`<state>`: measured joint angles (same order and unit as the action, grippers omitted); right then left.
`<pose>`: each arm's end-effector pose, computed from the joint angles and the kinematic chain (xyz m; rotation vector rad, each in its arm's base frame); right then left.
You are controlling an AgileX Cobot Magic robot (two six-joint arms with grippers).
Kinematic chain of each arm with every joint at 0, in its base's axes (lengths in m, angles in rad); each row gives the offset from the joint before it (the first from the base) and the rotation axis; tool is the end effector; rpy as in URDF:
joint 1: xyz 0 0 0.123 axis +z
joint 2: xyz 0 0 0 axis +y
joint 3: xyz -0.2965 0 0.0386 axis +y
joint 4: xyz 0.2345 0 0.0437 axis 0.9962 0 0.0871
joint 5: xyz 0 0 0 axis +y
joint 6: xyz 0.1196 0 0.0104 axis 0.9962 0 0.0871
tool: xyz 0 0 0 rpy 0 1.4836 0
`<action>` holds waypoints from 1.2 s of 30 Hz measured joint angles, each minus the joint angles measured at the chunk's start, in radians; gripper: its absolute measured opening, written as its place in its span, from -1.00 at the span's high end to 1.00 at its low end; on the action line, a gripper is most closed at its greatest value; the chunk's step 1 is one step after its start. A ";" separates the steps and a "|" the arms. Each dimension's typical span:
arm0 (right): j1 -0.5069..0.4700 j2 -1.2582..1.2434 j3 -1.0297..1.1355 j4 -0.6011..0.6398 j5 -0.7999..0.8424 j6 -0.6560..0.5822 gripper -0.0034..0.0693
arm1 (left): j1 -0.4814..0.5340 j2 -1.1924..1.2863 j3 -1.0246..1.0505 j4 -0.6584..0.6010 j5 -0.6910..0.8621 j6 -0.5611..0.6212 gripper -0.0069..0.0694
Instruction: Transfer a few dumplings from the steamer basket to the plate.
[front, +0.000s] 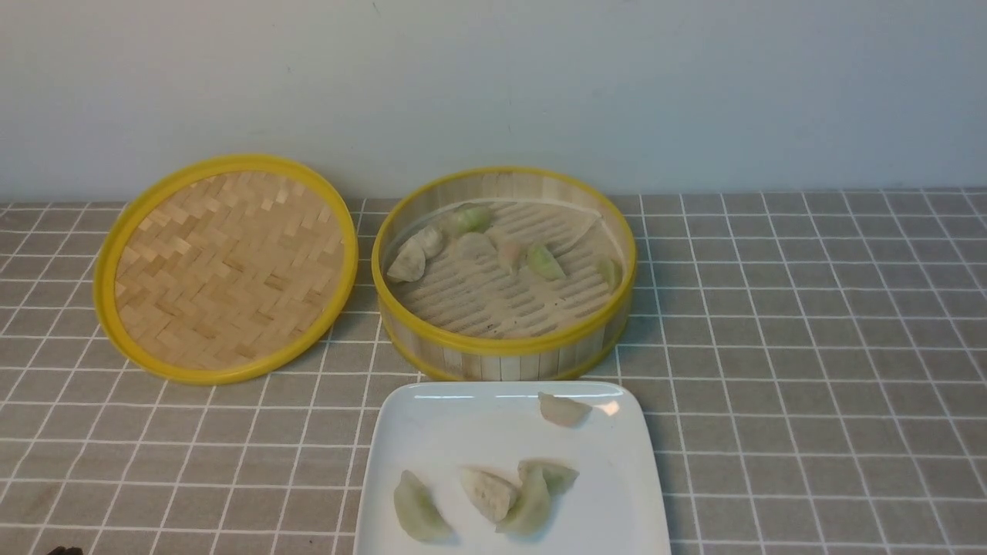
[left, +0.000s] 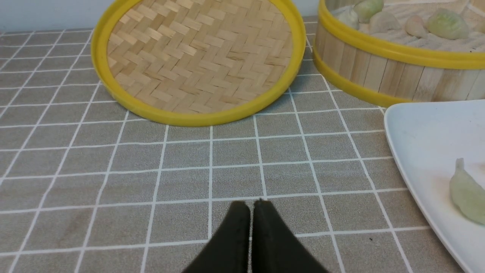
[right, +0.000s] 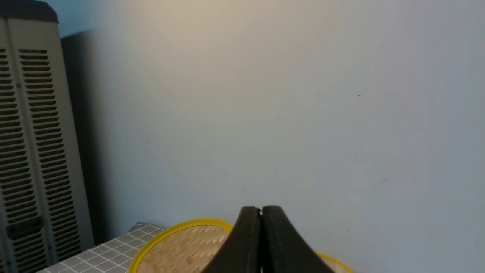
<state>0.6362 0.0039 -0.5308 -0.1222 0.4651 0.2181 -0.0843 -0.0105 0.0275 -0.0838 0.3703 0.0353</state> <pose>0.0062 -0.0036 0.3365 -0.3318 1.4053 0.5750 0.0525 -0.0081 0.1628 0.0597 1.8702 -0.1160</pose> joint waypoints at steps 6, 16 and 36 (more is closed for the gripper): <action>0.000 0.000 0.000 0.039 0.005 -0.044 0.94 | 0.000 0.000 0.000 0.000 0.000 0.000 0.83; -0.336 0.000 0.138 0.027 0.017 -0.044 0.94 | 0.000 0.000 0.000 0.000 0.000 0.000 0.83; -0.597 0.000 0.558 0.028 -0.119 -0.044 0.94 | 0.000 0.000 0.000 0.000 0.001 0.000 0.83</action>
<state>0.0390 0.0039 0.0268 -0.0942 0.3461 0.1737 -0.0843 -0.0105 0.0275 -0.0838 0.3714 0.0353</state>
